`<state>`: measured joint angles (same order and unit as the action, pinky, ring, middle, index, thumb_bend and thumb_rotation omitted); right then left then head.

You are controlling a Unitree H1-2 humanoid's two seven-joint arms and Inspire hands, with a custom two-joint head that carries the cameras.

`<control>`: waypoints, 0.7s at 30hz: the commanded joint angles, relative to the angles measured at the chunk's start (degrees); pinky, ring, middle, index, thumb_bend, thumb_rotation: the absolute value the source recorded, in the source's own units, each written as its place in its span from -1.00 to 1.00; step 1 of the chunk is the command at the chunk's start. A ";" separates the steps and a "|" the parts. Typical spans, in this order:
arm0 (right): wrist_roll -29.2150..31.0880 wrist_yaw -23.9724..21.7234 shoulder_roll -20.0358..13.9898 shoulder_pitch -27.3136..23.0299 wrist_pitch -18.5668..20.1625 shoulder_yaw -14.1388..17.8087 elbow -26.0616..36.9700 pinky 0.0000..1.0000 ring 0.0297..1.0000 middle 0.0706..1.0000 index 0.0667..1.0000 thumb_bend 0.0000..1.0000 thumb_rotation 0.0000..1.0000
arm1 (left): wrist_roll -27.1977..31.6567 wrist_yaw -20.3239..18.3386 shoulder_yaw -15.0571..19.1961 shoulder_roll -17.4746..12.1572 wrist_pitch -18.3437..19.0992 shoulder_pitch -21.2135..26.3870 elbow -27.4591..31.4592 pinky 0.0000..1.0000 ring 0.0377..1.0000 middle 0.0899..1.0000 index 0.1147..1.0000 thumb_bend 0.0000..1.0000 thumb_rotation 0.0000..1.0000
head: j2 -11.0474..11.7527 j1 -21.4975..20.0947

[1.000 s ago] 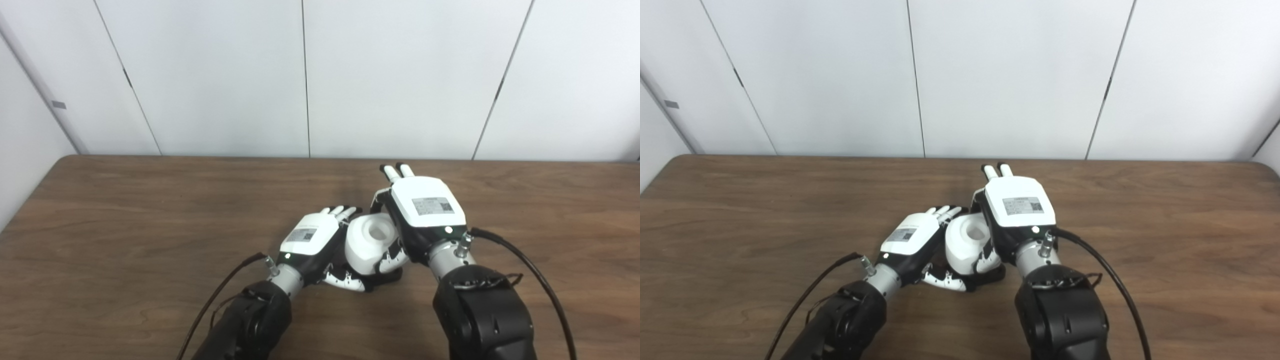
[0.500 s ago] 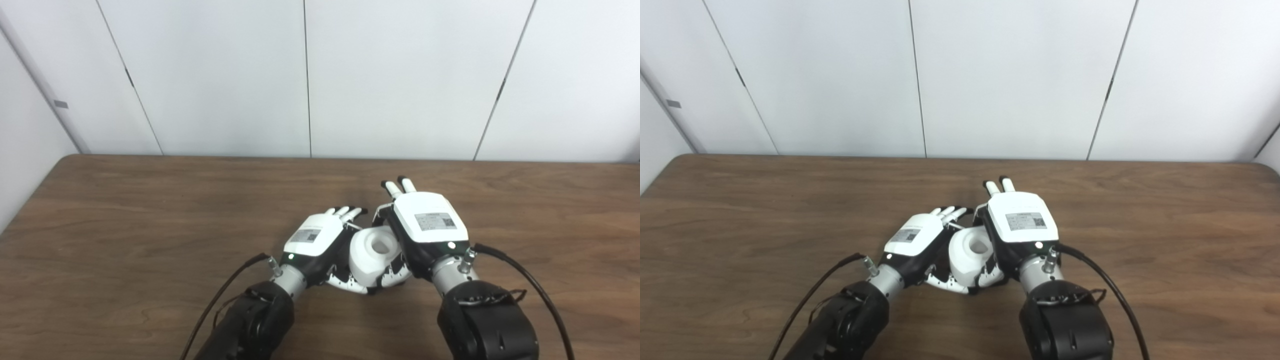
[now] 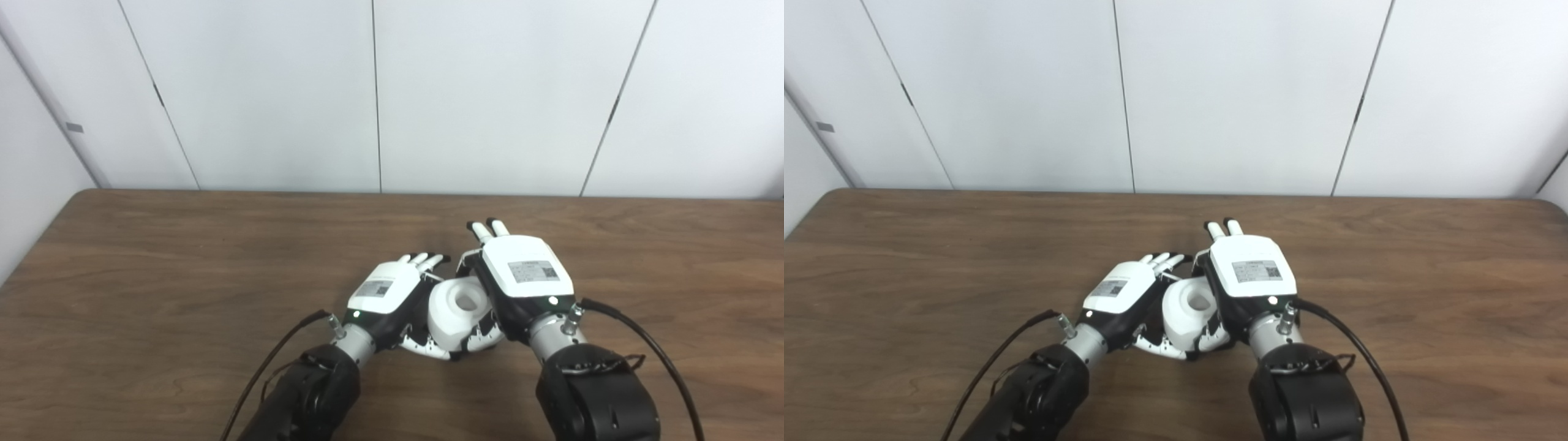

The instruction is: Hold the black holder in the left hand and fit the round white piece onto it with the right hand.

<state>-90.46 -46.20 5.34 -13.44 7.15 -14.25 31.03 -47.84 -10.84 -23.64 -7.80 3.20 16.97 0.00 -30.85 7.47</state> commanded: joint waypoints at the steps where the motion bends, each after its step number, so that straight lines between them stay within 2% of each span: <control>1: 0.29 -2.47 -0.20 1.70 -0.47 -0.48 -1.83 0.35 1.00 0.94 -0.10 0.04 -0.73 | 0.32 2.40 0.30 0.49 -1.21 1.94 0.43 1.00 0.96 0.90 -0.17 0.03 -0.90 | 0.00 0.04; 21: 0.87 -2.91 -0.18 1.68 -0.45 -0.68 -1.97 0.30 1.00 0.96 -0.08 0.03 -0.71 | 0.11 2.93 0.29 0.21 -1.51 1.83 0.02 1.00 0.96 0.90 -0.17 0.03 -0.90 | 0.64 -0.03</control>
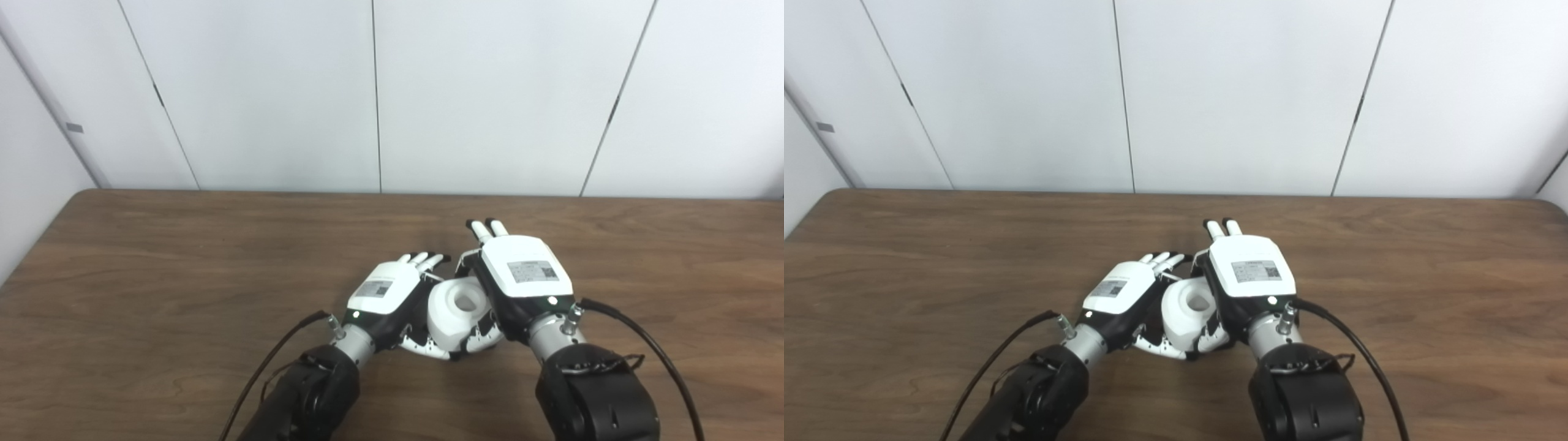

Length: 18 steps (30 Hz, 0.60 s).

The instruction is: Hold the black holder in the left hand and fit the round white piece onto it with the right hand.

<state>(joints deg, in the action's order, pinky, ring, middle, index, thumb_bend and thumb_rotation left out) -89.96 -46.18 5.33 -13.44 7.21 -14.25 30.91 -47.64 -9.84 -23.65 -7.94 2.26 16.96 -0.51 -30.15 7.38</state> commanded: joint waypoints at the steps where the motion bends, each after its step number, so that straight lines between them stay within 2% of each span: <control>1: 0.27 -3.02 -0.18 1.67 -0.55 -0.72 -1.83 0.28 0.99 0.96 -0.08 0.03 -0.71 | -0.15 1.85 0.27 0.33 -0.48 1.85 0.56 1.00 0.96 0.90 -0.17 0.03 -0.90 | -0.06 0.06; 3: 0.10 -3.31 -0.11 1.62 -0.50 -0.73 -1.80 0.28 0.99 0.96 -0.08 0.03 -0.71 | -0.19 1.82 0.26 0.35 -0.41 1.82 0.60 1.00 0.96 0.90 -0.17 0.03 -0.90 | -0.06 0.06; 4: 0.07 -3.45 -0.03 1.60 -0.42 -0.68 -1.80 0.30 1.00 0.97 0.13 0.34 -0.63 | -0.17 1.82 0.28 0.38 -0.37 1.80 0.62 1.00 0.96 0.90 -0.17 0.03 -0.90 | -0.06 0.06; 7: 0.28 -3.55 0.09 1.59 -0.29 -0.57 -1.68 0.31 1.00 0.97 0.26 0.57 -0.56 | -0.23 1.78 0.28 0.43 -0.23 1.77 0.72 1.00 0.96 0.90 -0.17 0.03 -0.90 | -0.06 0.06; 18: 1.33 -3.43 0.03 1.59 -0.02 -0.39 -1.78 0.31 1.00 0.99 0.29 0.68 -0.52 | -0.19 1.85 0.26 0.41 -0.42 1.88 0.45 1.00 0.96 0.89 -0.17 0.03 -0.90 | 0.35 0.12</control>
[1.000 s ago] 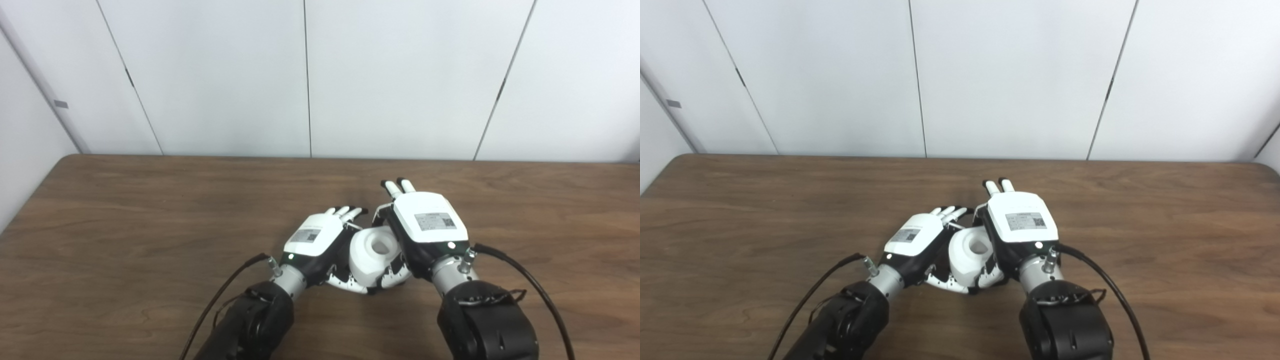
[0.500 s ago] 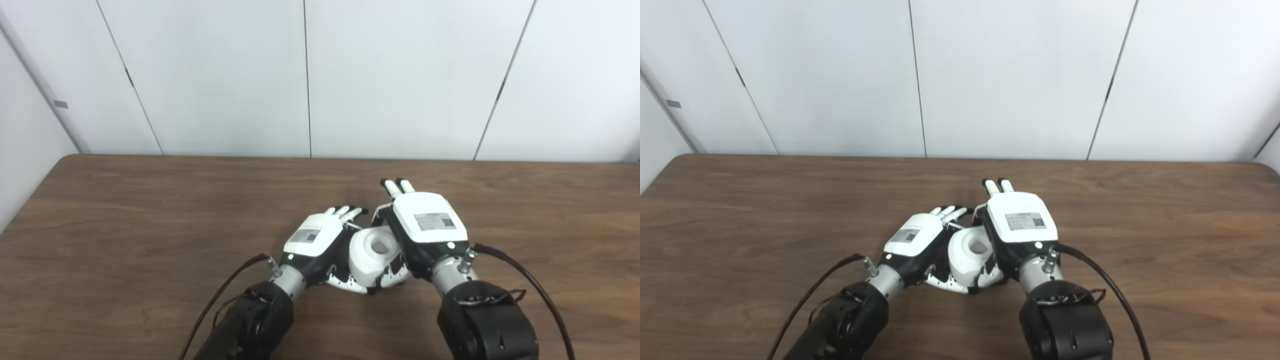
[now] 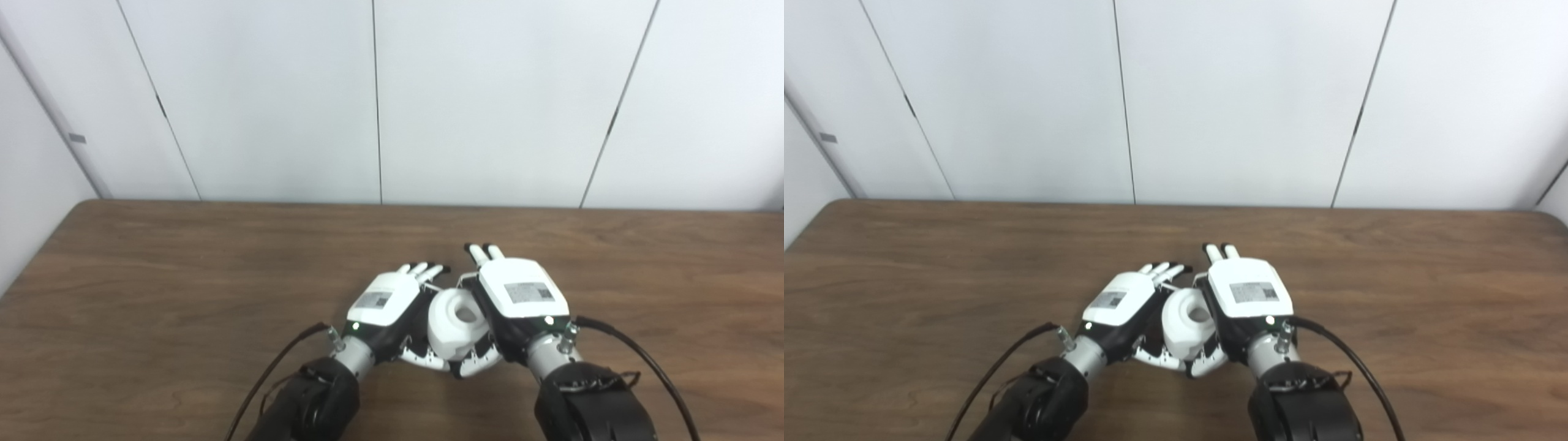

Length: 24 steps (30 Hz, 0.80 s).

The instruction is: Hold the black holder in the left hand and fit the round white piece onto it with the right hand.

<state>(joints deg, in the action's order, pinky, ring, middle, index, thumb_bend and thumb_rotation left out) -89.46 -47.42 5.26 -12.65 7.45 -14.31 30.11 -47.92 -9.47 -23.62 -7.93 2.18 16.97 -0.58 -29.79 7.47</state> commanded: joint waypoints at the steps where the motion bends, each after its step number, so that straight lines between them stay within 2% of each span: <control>1: 0.94 -2.12 0.08 0.78 -0.20 -0.30 -1.06 0.32 1.00 0.99 0.28 0.68 -0.53 | 0.10 1.38 0.23 0.41 -0.27 1.88 0.55 1.00 0.96 0.90 -0.17 0.03 -0.90 | 0.04 -0.01; 18: 1.47 -1.79 -0.22 0.44 -0.21 -0.39 -1.39 0.31 1.00 0.99 0.30 0.70 -0.53 | 0.35 1.79 0.13 0.42 -0.71 2.18 -0.17 1.00 0.96 0.90 -0.17 0.03 -0.90 | 0.46 -0.07; 24: 1.56 -1.45 -0.05 0.41 0.21 -0.29 -1.65 0.32 1.00 0.99 0.36 0.79 -0.49 | 0.46 2.24 0.20 0.44 -1.05 2.26 -0.57 1.00 0.95 0.90 -0.17 0.03 -0.90 | 0.70 -0.05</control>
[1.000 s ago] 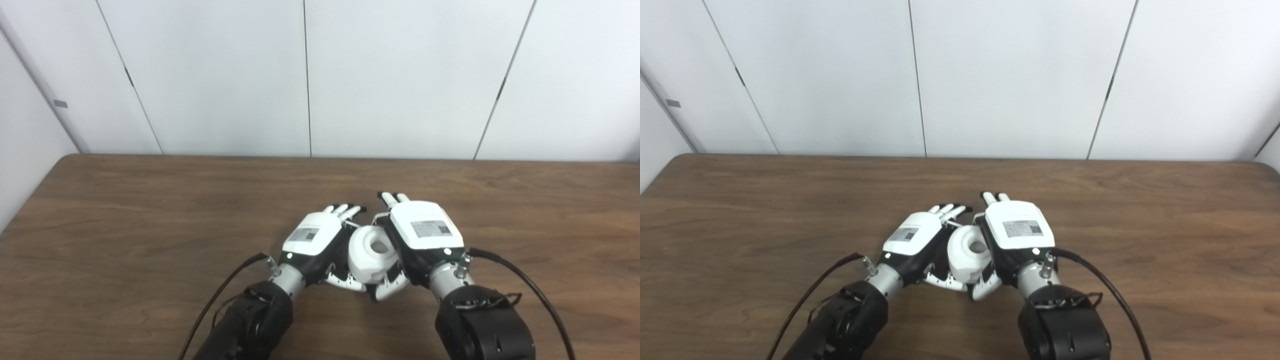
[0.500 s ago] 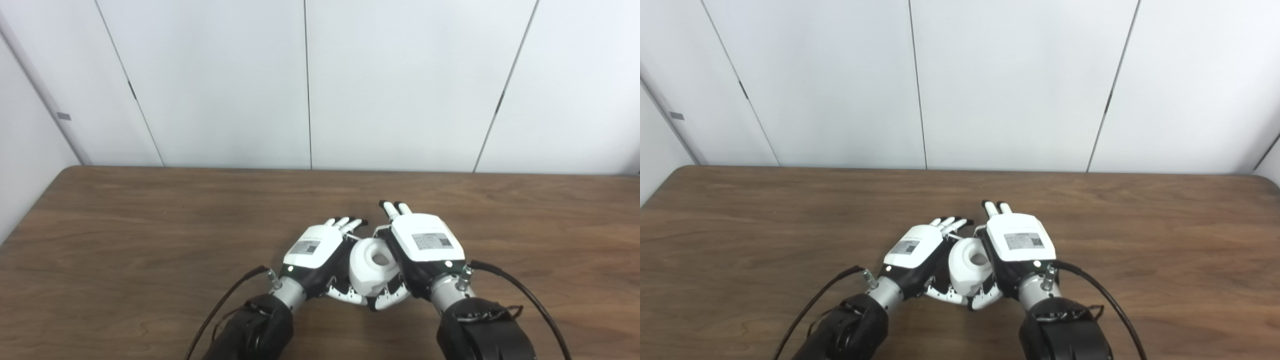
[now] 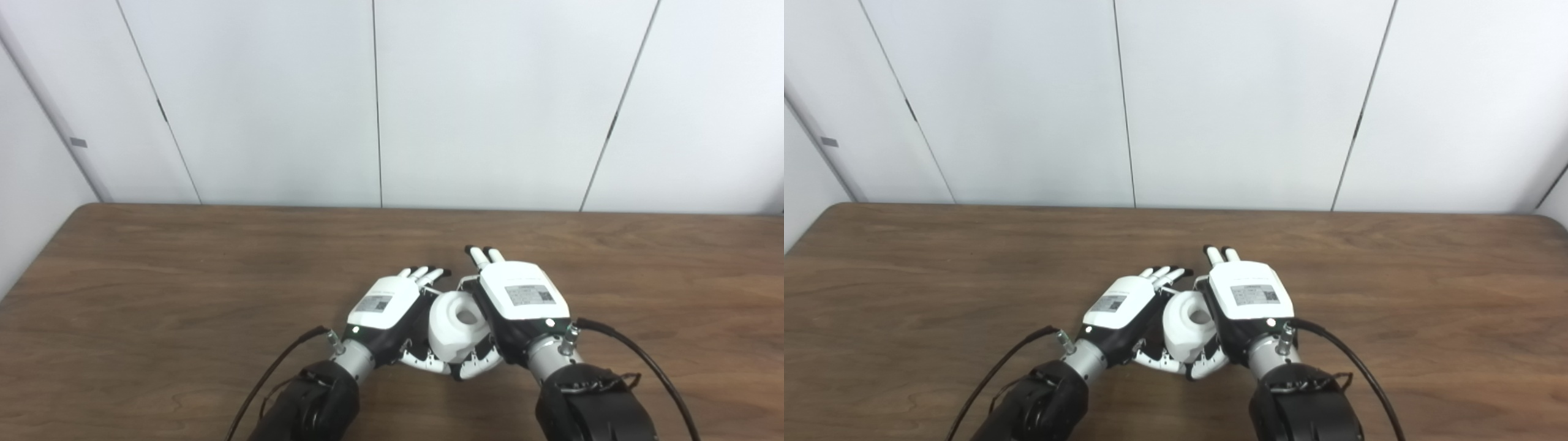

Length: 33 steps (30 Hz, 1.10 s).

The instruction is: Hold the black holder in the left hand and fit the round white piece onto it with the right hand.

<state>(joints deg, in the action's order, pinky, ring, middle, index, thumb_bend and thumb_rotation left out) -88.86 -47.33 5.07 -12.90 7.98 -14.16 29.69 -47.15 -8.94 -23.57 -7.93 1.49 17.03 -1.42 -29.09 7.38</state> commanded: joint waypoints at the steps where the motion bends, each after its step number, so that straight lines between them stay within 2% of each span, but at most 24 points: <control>1: 1.03 -1.42 0.09 0.67 -0.27 -0.46 -1.34 0.32 1.00 0.98 0.37 0.81 -0.48 | -0.38 1.74 0.11 0.39 -0.41 2.21 0.22 1.00 0.95 0.90 -0.18 0.03 -0.90 | 0.05 0.00; 7: 1.53 -1.72 0.24 0.68 0.59 -0.44 -1.52 0.34 1.00 1.00 0.41 0.92 -0.34 | -0.57 1.96 0.01 0.18 -0.73 2.21 -0.06 1.00 0.94 0.89 -0.18 0.03 -0.90 | 0.38 -0.07; 11: 1.68 -1.68 0.09 0.67 0.71 -0.53 -1.65 0.35 1.00 1.00 0.52 0.99 -0.27 | -0.60 1.89 -0.02 0.16 -0.69 2.16 -0.02 1.00 0.95 0.90 -0.18 0.03 -0.90 | 0.58 -0.03; 26: 3.47 -1.30 -0.29 1.03 1.13 -0.56 -2.36 0.34 1.00 1.00 0.98 1.00 -0.19 | -0.51 2.05 -0.10 -0.17 -1.00 2.11 -0.38 1.00 0.96 0.90 -0.18 0.03 -0.90 | 1.22 0.02; 33: 4.44 -0.78 -0.11 1.48 1.85 -0.23 -2.53 0.29 1.00 1.00 1.00 1.00 -0.18 | -0.13 2.26 0.05 -0.23 -1.16 1.89 -0.45 1.00 0.96 0.89 -0.17 0.03 -0.90 | 1.47 -0.03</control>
<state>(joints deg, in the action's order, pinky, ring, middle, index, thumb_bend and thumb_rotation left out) -85.37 -46.91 4.76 -12.28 9.52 -14.10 28.07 -47.09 -8.19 -23.70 -8.17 0.99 17.12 -2.16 -27.60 7.29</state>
